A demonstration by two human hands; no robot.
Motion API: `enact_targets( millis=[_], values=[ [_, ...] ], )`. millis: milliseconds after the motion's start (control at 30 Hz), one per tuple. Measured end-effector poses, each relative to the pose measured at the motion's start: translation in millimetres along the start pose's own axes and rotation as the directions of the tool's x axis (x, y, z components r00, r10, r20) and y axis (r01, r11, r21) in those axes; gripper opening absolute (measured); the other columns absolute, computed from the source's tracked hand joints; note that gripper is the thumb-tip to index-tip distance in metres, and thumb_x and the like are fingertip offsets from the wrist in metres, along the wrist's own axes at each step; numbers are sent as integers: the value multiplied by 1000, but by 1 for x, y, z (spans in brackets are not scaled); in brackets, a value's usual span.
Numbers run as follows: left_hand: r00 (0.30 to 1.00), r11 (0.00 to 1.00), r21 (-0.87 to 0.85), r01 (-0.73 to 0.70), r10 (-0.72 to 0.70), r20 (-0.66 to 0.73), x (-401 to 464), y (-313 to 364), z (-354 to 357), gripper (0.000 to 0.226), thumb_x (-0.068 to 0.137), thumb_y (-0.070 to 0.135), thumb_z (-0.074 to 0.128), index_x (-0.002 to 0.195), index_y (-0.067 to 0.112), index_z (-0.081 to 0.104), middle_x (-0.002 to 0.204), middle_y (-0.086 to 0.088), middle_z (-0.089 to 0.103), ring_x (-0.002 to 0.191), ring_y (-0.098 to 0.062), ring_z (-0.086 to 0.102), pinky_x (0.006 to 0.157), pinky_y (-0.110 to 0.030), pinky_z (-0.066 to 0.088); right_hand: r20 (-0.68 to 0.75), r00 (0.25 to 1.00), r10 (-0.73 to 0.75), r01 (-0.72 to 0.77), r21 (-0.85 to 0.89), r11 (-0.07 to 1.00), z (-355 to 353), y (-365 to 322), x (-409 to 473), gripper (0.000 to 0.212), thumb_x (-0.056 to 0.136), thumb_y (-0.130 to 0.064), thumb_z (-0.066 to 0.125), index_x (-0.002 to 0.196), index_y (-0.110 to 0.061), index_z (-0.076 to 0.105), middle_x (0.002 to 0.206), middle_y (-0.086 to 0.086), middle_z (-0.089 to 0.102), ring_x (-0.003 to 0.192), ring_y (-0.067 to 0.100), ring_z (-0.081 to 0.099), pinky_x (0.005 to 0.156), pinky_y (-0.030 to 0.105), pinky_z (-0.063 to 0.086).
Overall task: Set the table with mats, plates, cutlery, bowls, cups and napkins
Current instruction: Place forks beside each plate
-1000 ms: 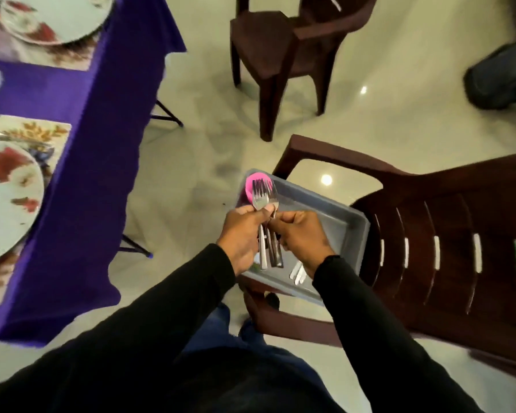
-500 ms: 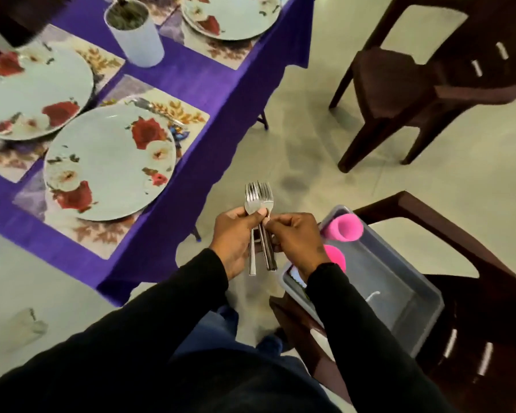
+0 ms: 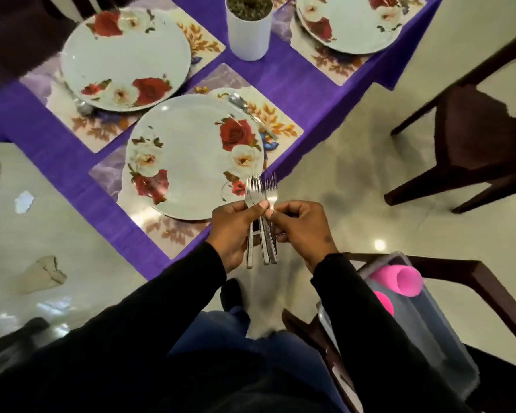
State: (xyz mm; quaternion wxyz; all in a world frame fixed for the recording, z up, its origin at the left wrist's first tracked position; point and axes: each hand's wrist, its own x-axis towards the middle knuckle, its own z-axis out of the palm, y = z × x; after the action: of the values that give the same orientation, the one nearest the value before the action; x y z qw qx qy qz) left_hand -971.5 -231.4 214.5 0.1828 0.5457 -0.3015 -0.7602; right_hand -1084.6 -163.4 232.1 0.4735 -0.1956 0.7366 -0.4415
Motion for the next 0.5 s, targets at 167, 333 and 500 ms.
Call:
enact_targets(
  millis=[167,333,500],
  values=[
    [995,984,-177,-18,-1,-103,0,11,-37,16,94,9,68,106,0,73,94,-19,76,77,-31,75,66,-41,62,186,982,-9,39,-159,987,37,-22,16,12,94,-10,64,89,-6,74,72,3,71,60,4,63,57,20,52],
    [981,955,-285,-80,25,-194,-2,25,-60,11,95,4,65,99,-4,71,81,-18,74,65,-29,73,57,-40,61,335,942,3,95,-276,956,68,-44,38,10,93,-7,63,92,-6,73,80,8,73,64,12,68,59,28,60],
    [917,966,-202,-158,68,-393,5,41,-76,7,92,6,70,90,-1,72,77,-17,73,66,-30,72,59,-38,59,469,882,41,134,-333,933,93,-66,62,10,89,-1,65,83,-1,72,81,19,72,67,28,70,61,38,62]
  ],
)
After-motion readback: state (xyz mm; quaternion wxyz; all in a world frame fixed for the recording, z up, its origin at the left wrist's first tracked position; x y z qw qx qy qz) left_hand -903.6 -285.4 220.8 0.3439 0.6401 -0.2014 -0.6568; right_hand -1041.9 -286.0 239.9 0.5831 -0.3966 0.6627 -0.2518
